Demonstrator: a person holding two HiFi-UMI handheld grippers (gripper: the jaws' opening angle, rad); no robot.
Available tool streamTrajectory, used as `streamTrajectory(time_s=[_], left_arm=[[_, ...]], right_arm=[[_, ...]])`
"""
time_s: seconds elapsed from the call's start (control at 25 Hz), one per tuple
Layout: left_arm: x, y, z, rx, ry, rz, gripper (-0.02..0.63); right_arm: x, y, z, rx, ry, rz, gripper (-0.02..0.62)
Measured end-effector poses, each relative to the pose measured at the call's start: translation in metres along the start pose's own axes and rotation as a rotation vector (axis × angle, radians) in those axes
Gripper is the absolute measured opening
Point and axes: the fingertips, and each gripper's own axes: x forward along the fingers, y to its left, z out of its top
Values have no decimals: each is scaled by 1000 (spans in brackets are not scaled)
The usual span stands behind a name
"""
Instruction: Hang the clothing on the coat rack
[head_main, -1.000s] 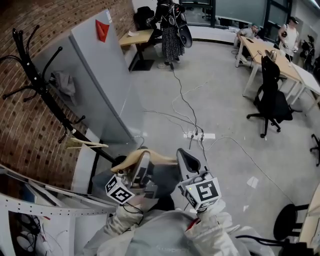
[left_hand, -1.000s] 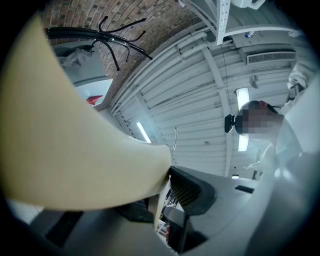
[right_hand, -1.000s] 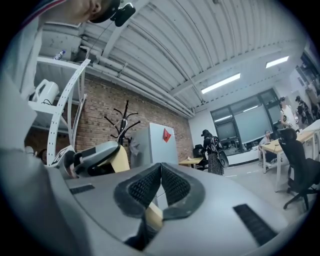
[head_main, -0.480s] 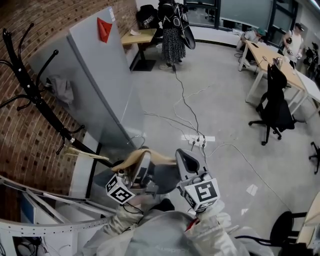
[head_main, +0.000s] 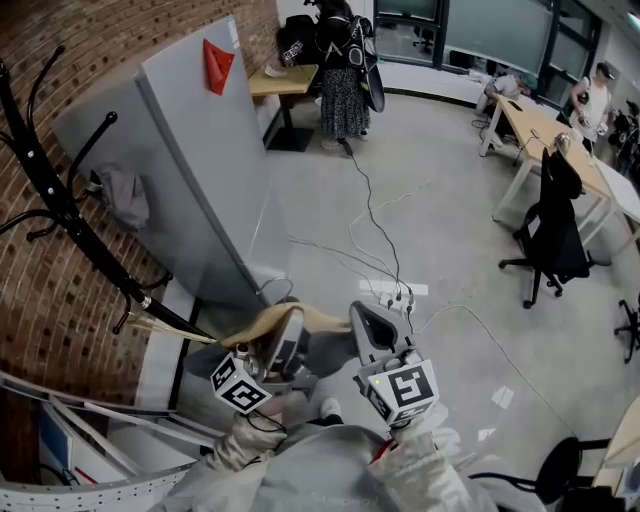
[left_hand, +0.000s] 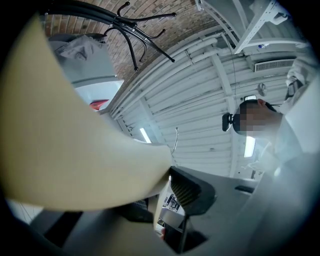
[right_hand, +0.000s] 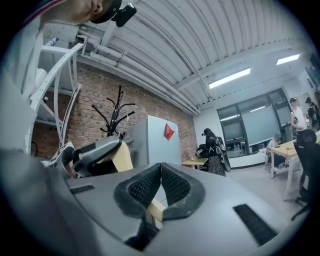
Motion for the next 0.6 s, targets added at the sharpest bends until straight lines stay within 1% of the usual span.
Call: streamTrajectory(time_s=[0.12, 0.24, 0.36, 0.4, 0.6], left_arm=[[0, 16, 16, 15, -14, 5, 104], [-1, 33, 29, 21, -20, 19, 104], [-1, 45, 39, 30, -25, 24, 104], [-1, 49, 42, 35, -29, 28, 104], [-6, 64, 55, 55, -44, 55, 104]], right_arm=[[27, 7, 2, -8, -7, 16, 25], [49, 12, 4, -19, 23, 26, 25], [68, 15, 6, -24, -10, 44, 25], [73, 17, 5, -24, -5, 50, 25], [95, 25, 3, -20, 80, 69, 25]])
